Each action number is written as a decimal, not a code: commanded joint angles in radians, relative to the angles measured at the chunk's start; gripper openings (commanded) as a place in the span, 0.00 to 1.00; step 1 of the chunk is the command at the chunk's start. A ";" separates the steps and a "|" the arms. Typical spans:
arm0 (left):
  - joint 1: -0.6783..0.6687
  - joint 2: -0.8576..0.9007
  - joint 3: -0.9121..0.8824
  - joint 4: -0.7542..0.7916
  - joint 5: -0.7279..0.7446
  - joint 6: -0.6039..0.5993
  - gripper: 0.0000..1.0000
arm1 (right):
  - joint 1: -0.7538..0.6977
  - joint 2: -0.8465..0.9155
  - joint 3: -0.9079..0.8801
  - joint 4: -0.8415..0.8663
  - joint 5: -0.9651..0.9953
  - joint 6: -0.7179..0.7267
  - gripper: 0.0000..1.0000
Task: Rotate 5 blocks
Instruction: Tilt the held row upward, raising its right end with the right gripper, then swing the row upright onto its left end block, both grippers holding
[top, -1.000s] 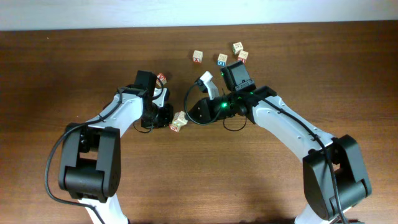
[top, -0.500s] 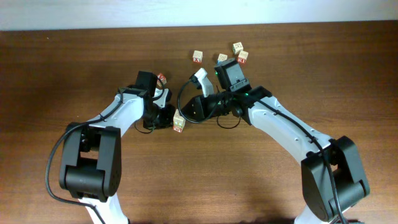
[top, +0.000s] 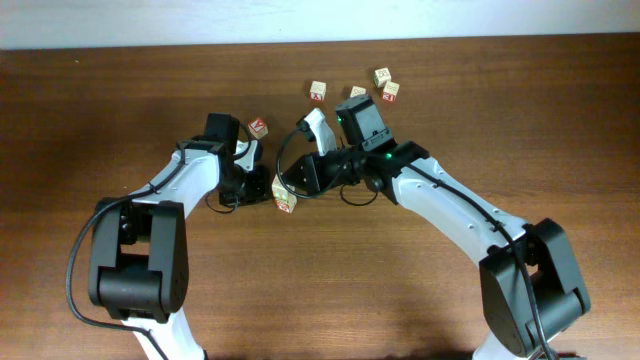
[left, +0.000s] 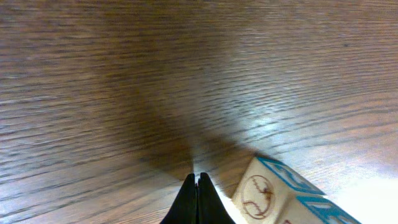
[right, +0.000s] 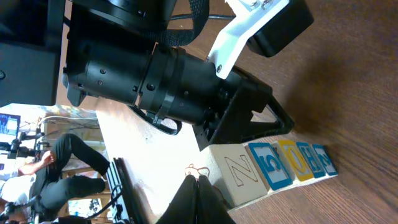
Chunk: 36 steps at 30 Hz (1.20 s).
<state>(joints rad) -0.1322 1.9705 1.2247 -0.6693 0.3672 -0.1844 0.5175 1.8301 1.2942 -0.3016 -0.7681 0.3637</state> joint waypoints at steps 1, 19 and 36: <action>0.004 0.000 0.004 -0.001 -0.093 -0.014 0.00 | 0.023 0.057 -0.030 -0.022 0.153 -0.007 0.04; 0.004 0.000 0.004 -0.001 -0.159 -0.035 0.03 | 0.026 0.043 0.010 -0.072 0.091 -0.002 0.20; 0.004 0.000 0.004 -0.002 -0.159 -0.035 0.00 | 0.026 0.039 0.087 -0.095 0.061 -0.007 0.27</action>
<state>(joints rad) -0.1322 1.9694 1.2301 -0.6689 0.2497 -0.2073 0.5377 1.8381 1.3735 -0.3954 -0.7483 0.3630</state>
